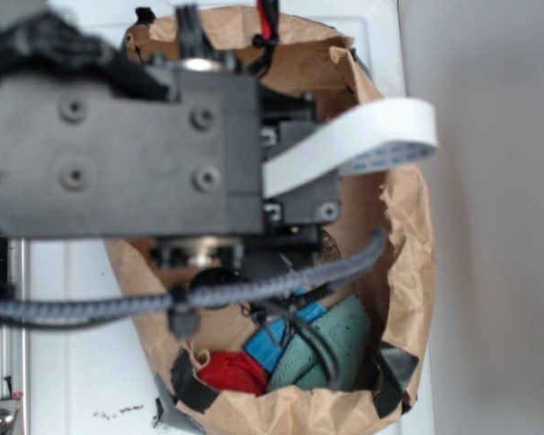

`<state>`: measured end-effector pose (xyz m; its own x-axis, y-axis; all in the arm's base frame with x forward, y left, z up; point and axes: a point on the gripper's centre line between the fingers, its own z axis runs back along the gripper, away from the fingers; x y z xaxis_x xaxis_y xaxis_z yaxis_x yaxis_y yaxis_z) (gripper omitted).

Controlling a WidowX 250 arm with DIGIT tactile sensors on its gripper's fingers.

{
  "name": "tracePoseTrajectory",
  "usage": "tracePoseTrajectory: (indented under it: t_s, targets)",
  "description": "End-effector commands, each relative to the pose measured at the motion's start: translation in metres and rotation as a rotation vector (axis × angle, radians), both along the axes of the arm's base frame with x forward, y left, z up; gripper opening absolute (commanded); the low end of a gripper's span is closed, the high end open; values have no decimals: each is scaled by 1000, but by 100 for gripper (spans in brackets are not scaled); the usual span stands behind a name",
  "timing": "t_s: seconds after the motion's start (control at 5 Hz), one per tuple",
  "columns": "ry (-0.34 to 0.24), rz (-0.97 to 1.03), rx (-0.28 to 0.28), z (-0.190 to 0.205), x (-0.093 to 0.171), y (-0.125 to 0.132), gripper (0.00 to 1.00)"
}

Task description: Grab the green animal.

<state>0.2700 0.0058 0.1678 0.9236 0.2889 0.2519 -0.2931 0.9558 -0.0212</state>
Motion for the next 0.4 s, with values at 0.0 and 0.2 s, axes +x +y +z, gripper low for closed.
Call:
tracePoseTrajectory:
  t_s: [0.0,0.2]
  targets:
    - [-90,-38,15,21,6,12,0]
    - [-111,6,56,17,7,11,0]
